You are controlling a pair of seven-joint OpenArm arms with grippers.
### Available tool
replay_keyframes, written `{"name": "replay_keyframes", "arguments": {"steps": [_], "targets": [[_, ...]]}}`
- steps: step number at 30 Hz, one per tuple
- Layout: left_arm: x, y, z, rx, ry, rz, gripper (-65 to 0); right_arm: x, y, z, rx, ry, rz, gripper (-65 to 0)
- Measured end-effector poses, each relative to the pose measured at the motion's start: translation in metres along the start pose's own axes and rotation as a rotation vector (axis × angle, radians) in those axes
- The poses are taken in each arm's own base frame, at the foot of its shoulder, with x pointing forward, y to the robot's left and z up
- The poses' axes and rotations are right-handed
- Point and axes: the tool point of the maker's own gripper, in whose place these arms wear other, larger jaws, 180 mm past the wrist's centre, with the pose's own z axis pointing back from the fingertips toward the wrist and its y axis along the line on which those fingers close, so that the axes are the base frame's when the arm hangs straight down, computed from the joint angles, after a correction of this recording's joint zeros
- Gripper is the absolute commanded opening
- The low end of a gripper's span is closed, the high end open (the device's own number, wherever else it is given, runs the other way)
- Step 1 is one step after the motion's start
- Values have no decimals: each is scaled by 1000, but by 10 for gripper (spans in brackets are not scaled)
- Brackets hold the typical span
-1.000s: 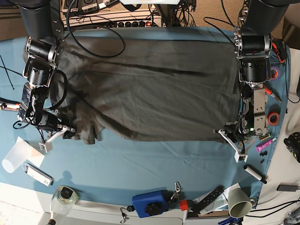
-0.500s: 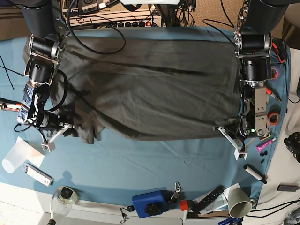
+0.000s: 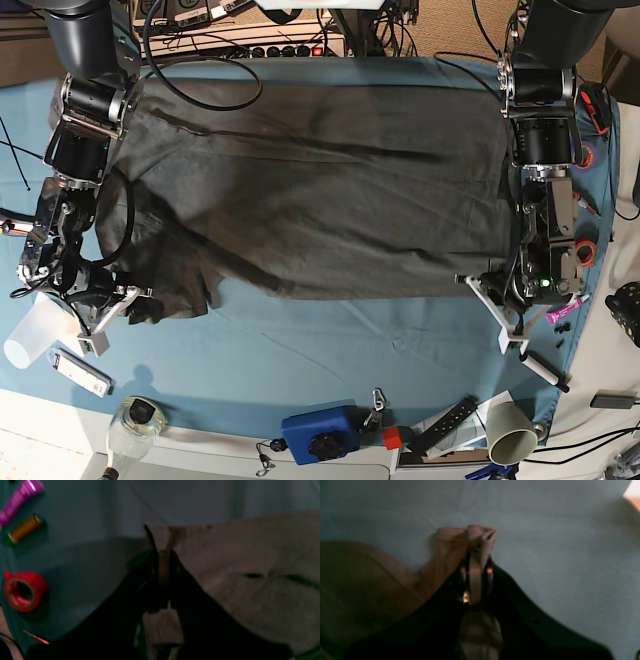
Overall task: Fold the T-shirt properly
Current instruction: 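Lift the side edge and fold it lengthwise over the shirt with both grippers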
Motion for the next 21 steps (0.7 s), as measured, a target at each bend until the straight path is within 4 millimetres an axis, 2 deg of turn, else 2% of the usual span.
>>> {"name": "replay_keyframes", "arguments": {"steps": [4,9,12,17,21], "targets": [[-1,0,2,-33,5,12,-650,4,-16,16,-21,0,3,-650],[-2,17,7,-26,12,8,-650,13,-35,40,-19,-54,-56,-650],[-3,16,10,-58,15,-3,-650,16,-44,54,-9,-72,-57,-650],[-7,14,11,-101,23,-19,-650,6,-43,56,15,-34,-61,-650],[-28,11,9,-102,53,-36,-650,0,-39,56,37,-11,-68,-650]]}}
